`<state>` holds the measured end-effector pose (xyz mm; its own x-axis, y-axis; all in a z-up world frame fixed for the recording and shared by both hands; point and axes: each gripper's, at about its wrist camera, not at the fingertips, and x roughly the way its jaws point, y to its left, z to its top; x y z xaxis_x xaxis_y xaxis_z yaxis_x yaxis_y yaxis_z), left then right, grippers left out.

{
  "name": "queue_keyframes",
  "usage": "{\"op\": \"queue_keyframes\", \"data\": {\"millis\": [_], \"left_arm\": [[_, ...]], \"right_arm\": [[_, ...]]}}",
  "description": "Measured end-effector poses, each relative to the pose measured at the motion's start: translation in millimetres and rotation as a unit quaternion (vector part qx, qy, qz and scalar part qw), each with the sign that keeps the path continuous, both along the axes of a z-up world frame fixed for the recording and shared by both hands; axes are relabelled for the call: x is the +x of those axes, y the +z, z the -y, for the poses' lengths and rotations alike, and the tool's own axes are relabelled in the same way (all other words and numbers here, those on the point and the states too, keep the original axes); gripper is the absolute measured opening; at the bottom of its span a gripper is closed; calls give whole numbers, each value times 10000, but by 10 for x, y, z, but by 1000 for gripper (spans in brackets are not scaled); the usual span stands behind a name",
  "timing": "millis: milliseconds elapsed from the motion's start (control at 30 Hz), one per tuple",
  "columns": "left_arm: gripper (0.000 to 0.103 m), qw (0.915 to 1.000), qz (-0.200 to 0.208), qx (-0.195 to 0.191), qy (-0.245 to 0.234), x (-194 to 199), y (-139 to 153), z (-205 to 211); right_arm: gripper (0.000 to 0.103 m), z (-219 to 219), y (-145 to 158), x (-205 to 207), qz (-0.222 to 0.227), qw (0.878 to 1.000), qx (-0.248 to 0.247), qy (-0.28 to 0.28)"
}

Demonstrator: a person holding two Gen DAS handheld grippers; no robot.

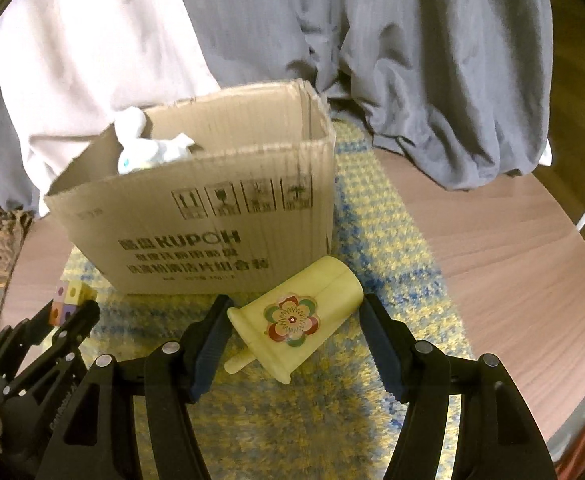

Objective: Organize objects
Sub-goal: 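Carry the cube block and the yellow cup in both grippers over the box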

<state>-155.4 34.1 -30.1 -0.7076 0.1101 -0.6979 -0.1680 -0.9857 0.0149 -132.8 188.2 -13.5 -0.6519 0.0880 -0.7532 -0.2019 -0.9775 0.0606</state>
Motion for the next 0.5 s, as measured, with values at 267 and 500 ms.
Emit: {"op": "queue_keyframes", "data": {"millis": [267, 500], "left_arm": [[39, 9997, -212, 36, -65, -14, 283, -21], [39, 9990, -405, 90, -133, -28, 558, -33]], "right_arm": [[65, -14, 292, 65, -274, 9996, 67, 10], [65, 8, 546, 90, -503, 9987, 110, 46]]}}
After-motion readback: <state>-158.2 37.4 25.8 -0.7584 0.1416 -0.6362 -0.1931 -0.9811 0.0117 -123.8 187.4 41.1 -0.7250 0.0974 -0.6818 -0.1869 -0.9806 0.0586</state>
